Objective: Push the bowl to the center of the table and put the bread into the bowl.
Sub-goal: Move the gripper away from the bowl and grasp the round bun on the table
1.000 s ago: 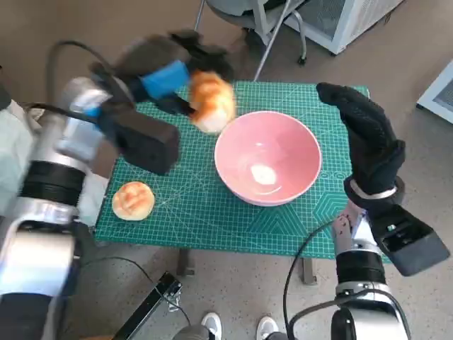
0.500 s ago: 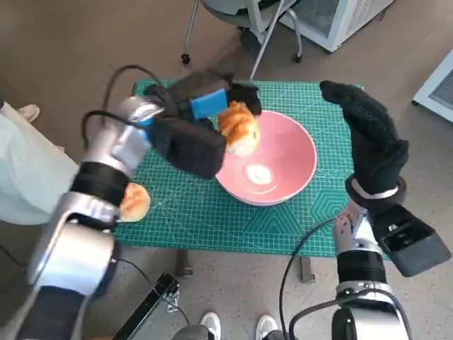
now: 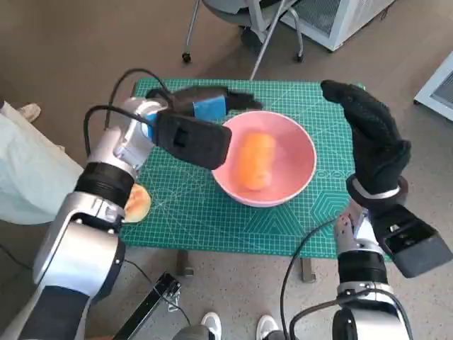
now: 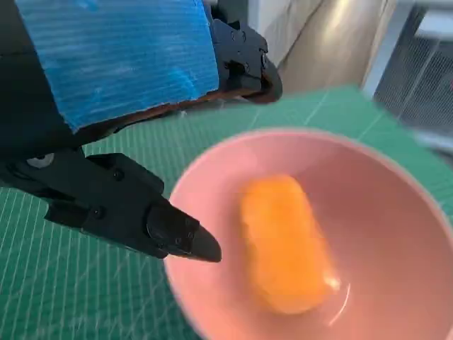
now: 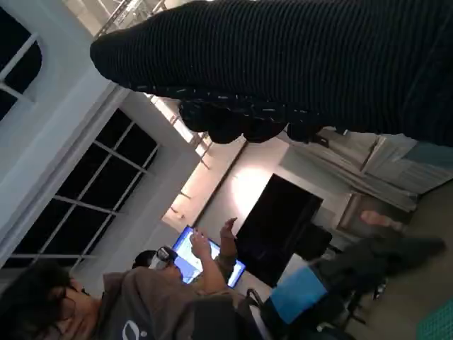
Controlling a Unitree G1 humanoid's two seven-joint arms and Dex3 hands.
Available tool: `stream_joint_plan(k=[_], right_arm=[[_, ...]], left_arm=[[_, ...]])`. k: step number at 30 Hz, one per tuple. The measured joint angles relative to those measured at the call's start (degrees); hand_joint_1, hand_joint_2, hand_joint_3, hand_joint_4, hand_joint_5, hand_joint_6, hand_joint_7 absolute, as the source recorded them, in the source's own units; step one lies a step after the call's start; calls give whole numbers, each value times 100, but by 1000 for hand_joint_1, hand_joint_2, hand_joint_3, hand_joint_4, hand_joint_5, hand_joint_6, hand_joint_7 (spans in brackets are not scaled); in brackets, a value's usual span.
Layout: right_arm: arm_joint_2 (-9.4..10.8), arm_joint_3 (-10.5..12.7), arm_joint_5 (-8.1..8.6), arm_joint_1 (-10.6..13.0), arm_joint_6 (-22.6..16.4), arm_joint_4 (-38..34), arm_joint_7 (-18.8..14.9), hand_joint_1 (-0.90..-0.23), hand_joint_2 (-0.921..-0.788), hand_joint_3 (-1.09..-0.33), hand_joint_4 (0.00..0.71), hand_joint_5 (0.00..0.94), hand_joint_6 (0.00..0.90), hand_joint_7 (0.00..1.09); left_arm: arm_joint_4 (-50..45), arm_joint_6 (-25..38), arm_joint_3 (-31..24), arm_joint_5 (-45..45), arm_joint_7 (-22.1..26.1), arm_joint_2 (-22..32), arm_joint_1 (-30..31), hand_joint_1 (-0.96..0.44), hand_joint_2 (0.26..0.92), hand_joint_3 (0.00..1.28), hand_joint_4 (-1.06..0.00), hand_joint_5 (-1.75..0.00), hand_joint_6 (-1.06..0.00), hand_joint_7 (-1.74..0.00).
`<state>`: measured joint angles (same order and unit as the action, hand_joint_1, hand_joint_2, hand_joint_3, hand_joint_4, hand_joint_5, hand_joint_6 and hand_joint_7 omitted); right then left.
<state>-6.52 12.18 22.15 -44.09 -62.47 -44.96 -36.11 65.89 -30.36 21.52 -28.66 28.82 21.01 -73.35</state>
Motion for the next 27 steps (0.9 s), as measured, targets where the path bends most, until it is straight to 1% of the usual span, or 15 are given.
stream_joint_plan(k=[2,5,6,10,13,18,22,27], right_arm=[[10,-2,-2,1,2,1,9,-616,-921,-732,345,9,0,857],[17,-4,-9,3,3,3,37,-617,-921,-732,345,9,0,857],[19,-5,-10,5,3,6,46,-617,-921,-732,345,9,0,857],[24,-13,-10,13,4,20,73,-619,-921,-731,346,9,0,858],[25,-17,-9,18,8,27,77,-620,-921,-731,345,7,3,862],[26,-28,-8,18,14,45,78,-622,-921,-730,343,6,3,869],[30,-66,-6,24,41,56,77,-622,-921,-730,342,5,1,874],[22,-88,7,25,80,45,75,-610,-921,-732,341,4,-1,878]], left_arm=[[-108,-215,-58,53,-63,105,56,-130,808,18,-56,-22,-151,-232],[-289,-521,-205,200,-91,282,161,-124,811,11,-106,-15,-223,-201],[-381,-626,-258,258,-93,355,207,-119,814,9,-131,-14,-261,-182],[-947,-840,-538,611,62,721,484,-92,820,6,-186,-13,-345,-143],[-1628,-747,-763,875,306,1060,799,-67,817,3,-216,-19,-376,-136],[-2781,-338,-1098,1250,712,1614,1411,-60,812,1,-232,-17,-391,-123],[-3678,26,-1417,1610,1112,2184,2136,-81,812,1,-232,-10,-389,-105],[-4109,229,-1687,1779,1370,2690,2920,-123,814,2,-234,-6,-387,-85]])
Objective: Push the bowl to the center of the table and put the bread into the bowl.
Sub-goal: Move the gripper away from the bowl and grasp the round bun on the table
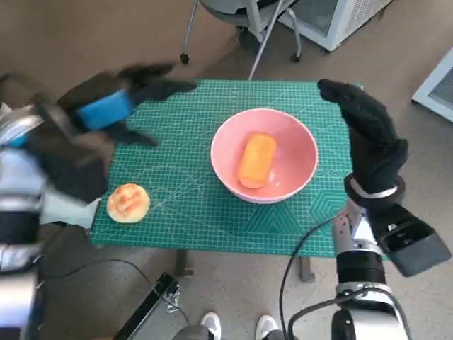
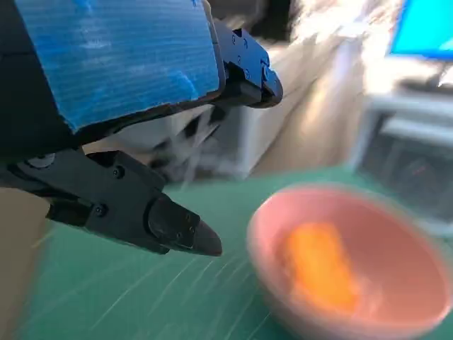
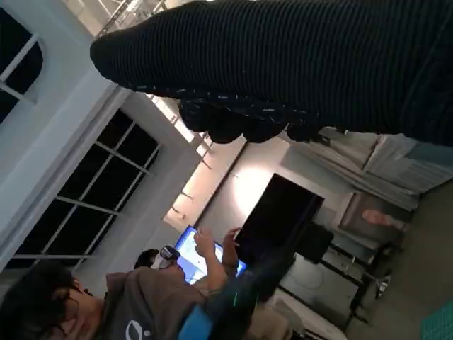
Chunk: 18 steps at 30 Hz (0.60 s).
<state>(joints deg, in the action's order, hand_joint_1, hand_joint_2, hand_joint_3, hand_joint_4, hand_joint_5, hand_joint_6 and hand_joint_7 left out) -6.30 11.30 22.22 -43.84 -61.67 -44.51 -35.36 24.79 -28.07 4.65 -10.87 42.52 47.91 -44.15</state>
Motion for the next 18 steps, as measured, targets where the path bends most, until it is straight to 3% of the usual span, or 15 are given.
stream_joint_plan(k=[9,18], right_arm=[[1,-28,19,-46,50,-102,-111,-597,-921,-737,333,0,-1,866],[0,-27,70,-83,144,-106,-269,-601,-921,-739,331,3,-1,857]], left_arm=[[-502,323,-216,58,85,326,1140,-139,802,0,-244,-5,-385,-58],[-831,815,-206,-78,60,336,1641,-149,791,0,-246,-2,-388,-39]])
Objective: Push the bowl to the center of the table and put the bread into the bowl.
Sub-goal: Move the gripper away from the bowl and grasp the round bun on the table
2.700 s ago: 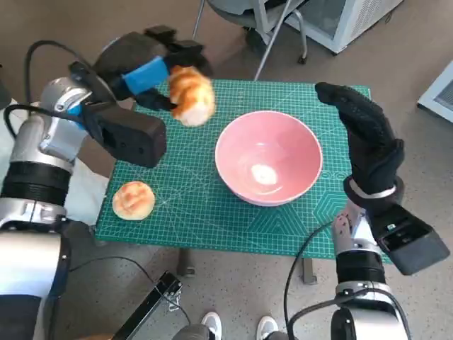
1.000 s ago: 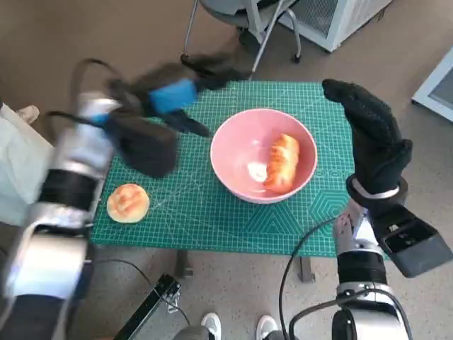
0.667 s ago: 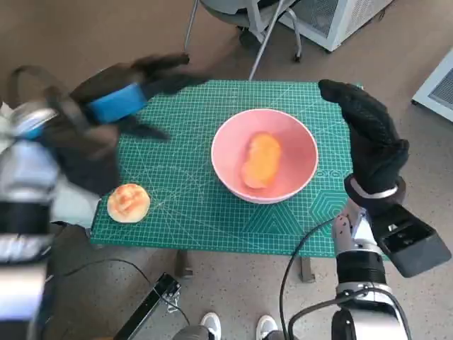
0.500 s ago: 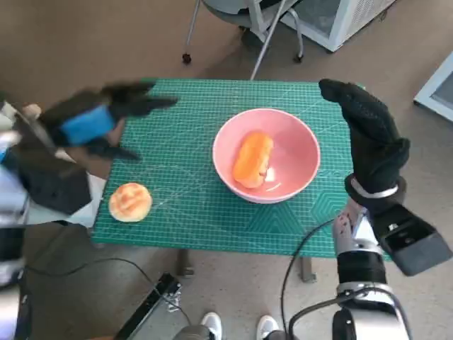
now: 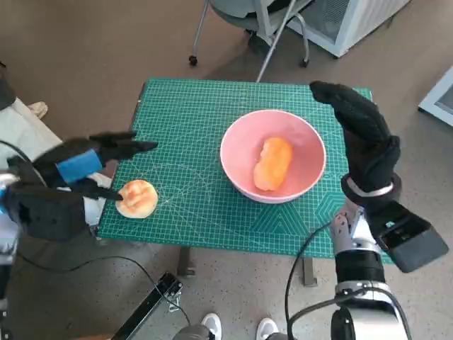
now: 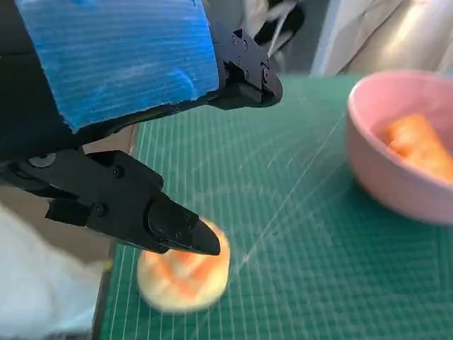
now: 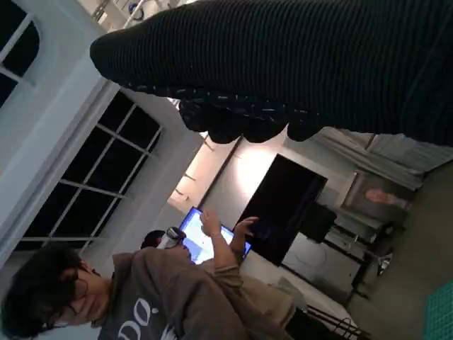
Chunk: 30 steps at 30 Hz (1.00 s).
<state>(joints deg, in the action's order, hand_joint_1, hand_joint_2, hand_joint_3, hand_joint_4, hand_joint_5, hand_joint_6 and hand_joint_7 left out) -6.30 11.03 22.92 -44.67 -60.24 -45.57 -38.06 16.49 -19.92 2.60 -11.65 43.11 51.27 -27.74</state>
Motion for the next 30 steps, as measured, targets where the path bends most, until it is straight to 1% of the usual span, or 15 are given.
stream_joint_plan(k=[4,9,15,21,23,24,25,26,27,28,29,30], right_arm=[[1,1,77,0,47,1,-79,-604,-921,-739,334,4,-1,852],[4,-2,158,0,78,20,-151,-605,-921,-740,335,5,-1,852],[-4,2,166,3,86,50,-217,-600,-921,-739,336,4,-1,852],[-14,0,163,22,106,145,-220,-597,-921,-739,333,3,0,855],[-21,3,163,28,116,183,-219,-601,-921,-738,332,2,0,855],[-26,3,162,33,120,201,-219,-602,-921,-737,331,1,0,856],[-35,3,162,41,123,210,-219,-604,-921,-737,331,1,0,856],[-40,7,161,47,137,221,-218,-605,-921,-735,329,1,0,856],[-40,9,162,49,151,233,-216,-606,-921,-735,329,0,0,856],[-40,9,160,51,161,244,-215,-608,-921,-733,327,0,0,856],[-38,7,159,54,167,256,-214,-610,-921,-732,327,0,1,856],[-37,3,151,59,173,267,-213,-612,-921,-731,326,0,1,856]], left_arm=[[0,105,63,-99,-64,-45,54,-147,788,0,-246,-1,-388,-32],[207,70,224,-185,-115,-181,36,-144,781,6,-249,-2,-390,-25],[908,-24,594,-487,-193,-414,-120,-145,787,9,-241,0,-377,-12],[1763,91,1134,-1167,-377,-630,-430,-137,795,11,-248,-5,-368,-5],[1994,174,1319,-1414,-458,-699,-526,-119,808,14,-287,-15,-392,-14],[2087,191,1390,-1518,-534,-723,-570,-101,827,17,-354,-22,-449,-28],[2147,190,1450,-1575,-586,-741,-628,-89,840,18,-399,-25,-486,-35],[2239,190,1523,-1669,-656,-769,-731,-75,859,24,-488,-57,-563,-67],[2321,188,1581,-1741,-701,-790,-818,-70,868,24,-524,-60,-592,-75],[2390,180,1631,-1789,-745,-803,-891,-172,887,75,-642,-106,-585,-528],[2457,160,1677,-1829,-794,-810,-946,-237,899,119,-714,-139,-568,-832],[2514,125,1702,-1868,-847,-817,-993,-190,904,116,-704,-347,-568,-911]])
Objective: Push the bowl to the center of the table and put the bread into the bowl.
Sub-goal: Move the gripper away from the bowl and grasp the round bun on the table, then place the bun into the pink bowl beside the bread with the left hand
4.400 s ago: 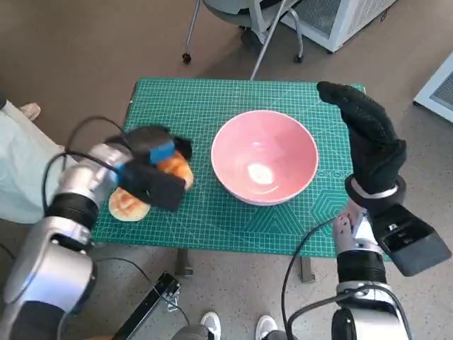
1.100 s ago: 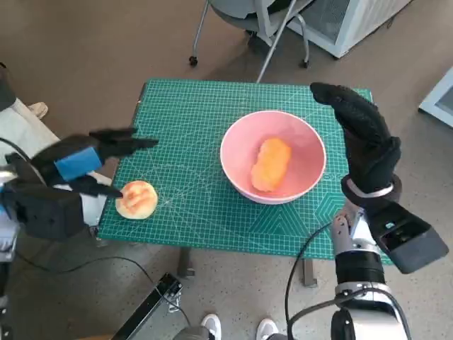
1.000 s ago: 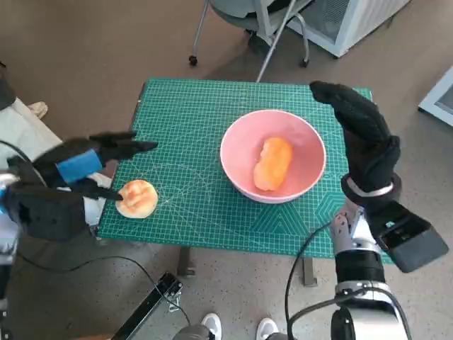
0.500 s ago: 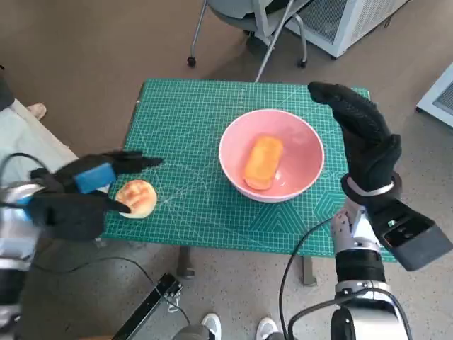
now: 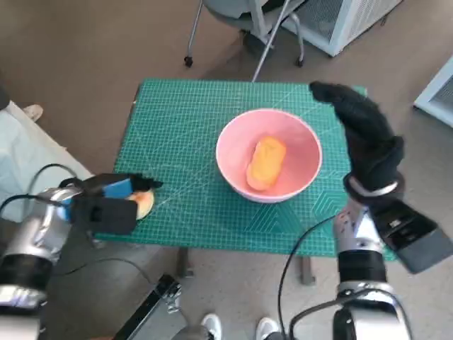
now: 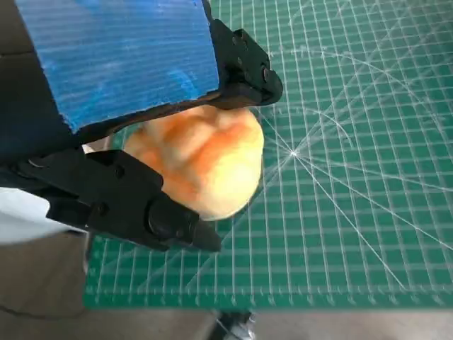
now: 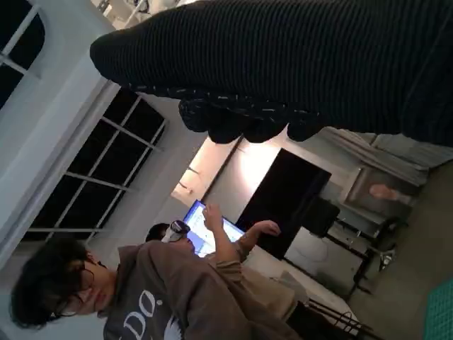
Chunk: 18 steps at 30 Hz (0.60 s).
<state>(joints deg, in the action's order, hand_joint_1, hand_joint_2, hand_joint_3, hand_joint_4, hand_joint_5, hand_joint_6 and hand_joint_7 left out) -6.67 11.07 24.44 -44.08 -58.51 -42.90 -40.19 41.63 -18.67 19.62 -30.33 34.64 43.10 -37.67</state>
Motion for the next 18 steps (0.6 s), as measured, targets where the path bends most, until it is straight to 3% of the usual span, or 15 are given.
stream_joint_plan(k=[1,2,5,10,18], right_arm=[[2,1,0,3,7,12,3,-614,-921,-730,326,0,1,856],[2,2,-2,7,11,22,9,-616,-921,-729,326,0,2,856],[-1,9,-9,26,17,50,46,-618,-921,-728,326,0,2,855],[-2,12,-16,53,17,69,74,-617,-921,-727,326,0,4,853],[-2,10,-56,65,4,72,128,-615,-921,-729,326,0,3,852]], left_arm=[[61,-54,27,-36,-54,-2,-41,-122,910,121,-677,-659,-558,-1037],[104,-112,44,-59,-106,0,-65,-78,914,109,-681,-845,-567,-1095],[242,-297,58,-87,-251,2,-118,-26,918,83,-692,-1071,-601,-1132],[300,-537,32,3,-176,43,-171,-4,920,73,-664,-1172,-643,-1143],[-122,-587,-314,563,419,187,-145,1,920,85,-591,-1317,-697,-1040]])
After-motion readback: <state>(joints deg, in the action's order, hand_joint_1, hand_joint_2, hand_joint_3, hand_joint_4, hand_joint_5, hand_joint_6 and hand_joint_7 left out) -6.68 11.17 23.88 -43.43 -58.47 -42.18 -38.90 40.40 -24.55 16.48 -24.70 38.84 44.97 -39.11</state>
